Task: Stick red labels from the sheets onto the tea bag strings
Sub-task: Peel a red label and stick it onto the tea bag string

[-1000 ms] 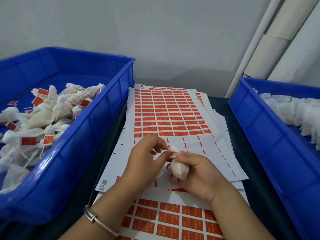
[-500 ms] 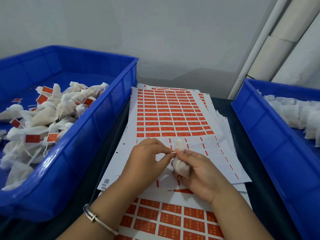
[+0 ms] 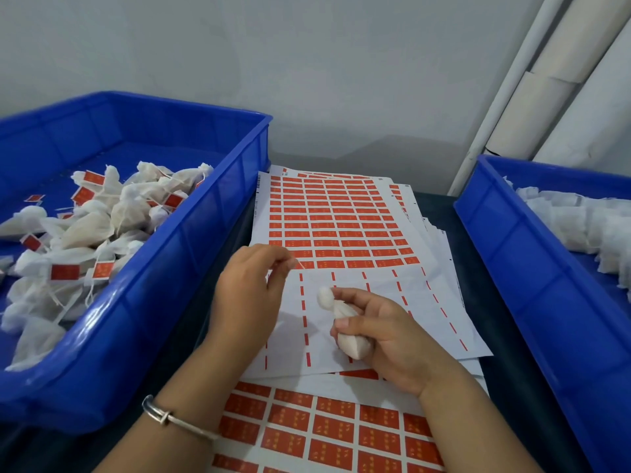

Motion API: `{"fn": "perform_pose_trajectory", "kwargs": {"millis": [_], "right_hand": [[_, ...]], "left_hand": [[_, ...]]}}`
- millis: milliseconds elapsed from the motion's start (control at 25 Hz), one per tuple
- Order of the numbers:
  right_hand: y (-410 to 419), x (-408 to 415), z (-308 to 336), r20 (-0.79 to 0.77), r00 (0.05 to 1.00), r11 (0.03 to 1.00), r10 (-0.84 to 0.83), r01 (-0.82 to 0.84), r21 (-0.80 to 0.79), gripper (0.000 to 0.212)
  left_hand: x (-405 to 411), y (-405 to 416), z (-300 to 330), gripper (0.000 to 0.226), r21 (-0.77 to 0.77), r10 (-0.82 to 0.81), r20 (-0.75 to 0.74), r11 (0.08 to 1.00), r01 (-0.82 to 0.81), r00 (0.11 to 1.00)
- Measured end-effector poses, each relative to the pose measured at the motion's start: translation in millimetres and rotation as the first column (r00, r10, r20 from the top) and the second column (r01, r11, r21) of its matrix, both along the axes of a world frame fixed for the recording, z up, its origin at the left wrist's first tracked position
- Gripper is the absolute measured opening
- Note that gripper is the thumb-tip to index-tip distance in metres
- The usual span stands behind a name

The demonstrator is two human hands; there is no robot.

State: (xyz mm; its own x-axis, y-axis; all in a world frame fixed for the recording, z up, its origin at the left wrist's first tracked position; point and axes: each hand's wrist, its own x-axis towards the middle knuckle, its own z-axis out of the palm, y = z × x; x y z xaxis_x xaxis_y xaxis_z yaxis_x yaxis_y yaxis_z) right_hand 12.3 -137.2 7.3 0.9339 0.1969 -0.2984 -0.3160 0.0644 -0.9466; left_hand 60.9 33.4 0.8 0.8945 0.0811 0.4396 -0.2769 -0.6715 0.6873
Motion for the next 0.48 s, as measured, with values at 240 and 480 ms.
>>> {"fn": "perform_pose_trajectory", "kwargs": {"millis": [240, 480], "right_hand": [[-8, -7, 11, 0.113, 0.98, 0.986, 0.165, -0.163, -0.019, 0.017], [-21, -3, 30, 0.182, 0.979, 0.989, 0.094, -0.114, 0.1, 0.037]], "left_hand": [[-11, -8, 10, 0.008, -0.018, -0.169, -0.01, 0.986, 0.168, 0.986], [-12, -26, 43, 0.009, 0.048, -0.286, -0.017, 0.957, 0.286, 0.958]]}}
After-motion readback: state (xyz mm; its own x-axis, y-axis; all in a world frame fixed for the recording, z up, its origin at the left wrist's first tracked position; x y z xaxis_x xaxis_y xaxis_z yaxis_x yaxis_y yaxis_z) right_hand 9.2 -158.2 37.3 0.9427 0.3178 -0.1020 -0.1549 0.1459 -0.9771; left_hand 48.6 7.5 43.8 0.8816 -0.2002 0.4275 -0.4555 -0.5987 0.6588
